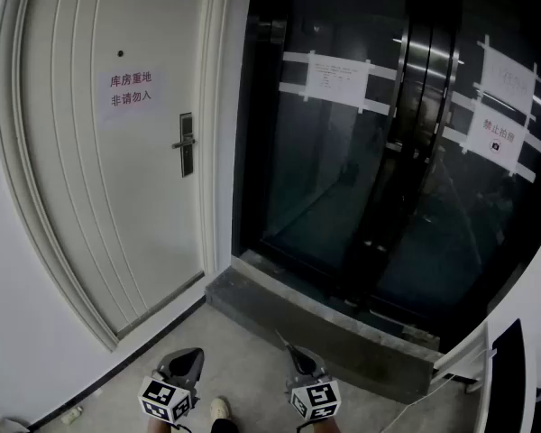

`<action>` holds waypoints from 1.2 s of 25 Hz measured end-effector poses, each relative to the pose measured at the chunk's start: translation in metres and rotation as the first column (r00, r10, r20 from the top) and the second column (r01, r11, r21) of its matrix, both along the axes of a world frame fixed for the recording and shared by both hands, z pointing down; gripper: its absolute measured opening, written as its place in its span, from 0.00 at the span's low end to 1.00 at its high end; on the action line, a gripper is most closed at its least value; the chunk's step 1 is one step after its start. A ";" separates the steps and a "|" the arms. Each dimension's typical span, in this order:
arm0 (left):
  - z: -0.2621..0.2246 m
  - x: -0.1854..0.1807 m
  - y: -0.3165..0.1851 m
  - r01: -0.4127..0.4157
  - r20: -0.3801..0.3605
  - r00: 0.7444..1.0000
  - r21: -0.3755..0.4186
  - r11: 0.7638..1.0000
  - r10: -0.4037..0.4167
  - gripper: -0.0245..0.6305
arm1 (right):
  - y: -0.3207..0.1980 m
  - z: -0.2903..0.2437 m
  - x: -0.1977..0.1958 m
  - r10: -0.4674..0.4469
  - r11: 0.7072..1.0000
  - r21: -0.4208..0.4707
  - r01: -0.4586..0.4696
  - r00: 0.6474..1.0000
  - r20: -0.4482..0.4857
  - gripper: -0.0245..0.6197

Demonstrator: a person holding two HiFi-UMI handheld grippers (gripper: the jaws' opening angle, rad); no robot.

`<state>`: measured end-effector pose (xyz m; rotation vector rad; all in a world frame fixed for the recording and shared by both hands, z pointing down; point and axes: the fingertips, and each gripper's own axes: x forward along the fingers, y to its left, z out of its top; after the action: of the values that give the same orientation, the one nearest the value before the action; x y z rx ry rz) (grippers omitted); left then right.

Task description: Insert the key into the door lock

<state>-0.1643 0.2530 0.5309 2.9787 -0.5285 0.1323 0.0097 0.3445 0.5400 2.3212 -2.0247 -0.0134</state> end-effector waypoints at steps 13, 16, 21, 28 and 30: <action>0.001 0.007 -0.015 0.005 0.004 1.000 -0.003 1.000 -0.005 0.04 | -0.014 -0.001 0.006 -0.011 1.000 0.012 0.011 0.999 0.032 0.05; 0.003 0.012 -0.021 0.002 0.010 1.000 -0.012 1.000 -0.002 0.04 | -0.020 0.004 0.011 -0.008 1.000 0.003 0.008 0.999 0.037 0.05; 0.007 0.023 -0.041 0.009 0.015 1.000 -0.015 1.000 -0.009 0.04 | -0.041 0.007 0.023 -0.013 1.000 -0.002 0.013 0.999 0.038 0.05; 0.010 0.040 -0.086 0.015 0.020 1.000 -0.026 1.000 -0.015 0.04 | -0.090 0.008 0.040 -0.025 1.000 -0.005 0.025 0.999 0.039 0.05; 0.008 0.048 -0.102 0.016 0.017 1.000 -0.030 0.999 -0.016 0.04 | -0.106 0.007 0.048 -0.025 1.000 -0.005 0.025 0.999 0.039 0.05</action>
<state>-0.1159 0.1511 0.5391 2.9462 -0.5476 0.1628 0.0577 0.2386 0.5470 2.3107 -2.0686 0.0367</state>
